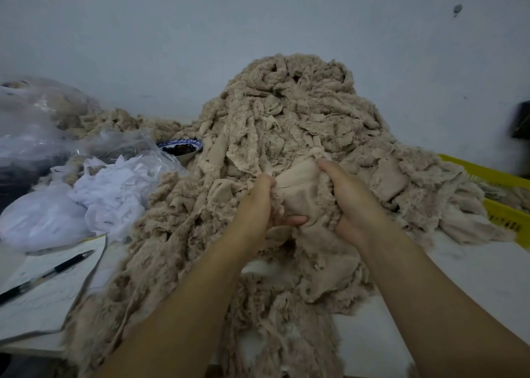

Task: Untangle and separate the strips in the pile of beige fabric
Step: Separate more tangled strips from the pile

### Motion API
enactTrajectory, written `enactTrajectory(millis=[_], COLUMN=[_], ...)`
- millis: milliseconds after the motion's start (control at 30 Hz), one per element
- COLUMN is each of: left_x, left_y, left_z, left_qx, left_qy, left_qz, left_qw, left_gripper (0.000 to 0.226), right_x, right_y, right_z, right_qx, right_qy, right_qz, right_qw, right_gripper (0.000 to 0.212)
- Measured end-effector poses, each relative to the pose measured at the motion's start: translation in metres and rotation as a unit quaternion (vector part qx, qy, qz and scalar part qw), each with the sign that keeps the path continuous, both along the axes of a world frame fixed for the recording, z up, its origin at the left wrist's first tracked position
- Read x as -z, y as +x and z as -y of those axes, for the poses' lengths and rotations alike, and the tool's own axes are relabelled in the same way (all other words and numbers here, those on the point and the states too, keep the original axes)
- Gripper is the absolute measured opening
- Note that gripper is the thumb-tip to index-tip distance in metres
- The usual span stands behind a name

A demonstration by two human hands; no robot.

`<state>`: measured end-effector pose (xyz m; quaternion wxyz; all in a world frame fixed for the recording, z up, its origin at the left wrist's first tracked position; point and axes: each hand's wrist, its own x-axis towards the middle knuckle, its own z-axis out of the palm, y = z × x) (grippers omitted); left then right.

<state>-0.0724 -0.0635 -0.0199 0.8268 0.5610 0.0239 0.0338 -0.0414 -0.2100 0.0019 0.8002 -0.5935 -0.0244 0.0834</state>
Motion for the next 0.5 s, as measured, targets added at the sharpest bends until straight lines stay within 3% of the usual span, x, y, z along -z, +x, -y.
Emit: enactTrajectory(millis=[167,300,400,500], left_x=[0.000,0.001,0.001,0.005], left_y=[0.003,0.004,0.002,0.000], left_z=[-0.002,-0.003,0.001,0.003], left_qx=[0.000,0.024,0.037,0.060], left_qy=[-0.036,-0.053,0.021,0.121], left_qz=[0.006,0.035,0.057,0.073], left_qw=[0.999,0.998,0.997,0.988], left_gripper=[0.023,0.020,0.040,0.050], right_x=[0.008,0.013,0.014,0.012], right_y=[0.000,0.003,-0.001,-0.003], right_z=[0.007,0.012,0.009,0.002], right_qx=[-0.025,-0.042,-0.093,-0.058], right_qy=[0.039,0.043,0.000,-0.010], right_qz=[-0.025,0.007,0.035,0.021], right_qw=[0.999,0.998,0.995,0.998], right_gripper=[0.039,0.035,0.031,0.025])
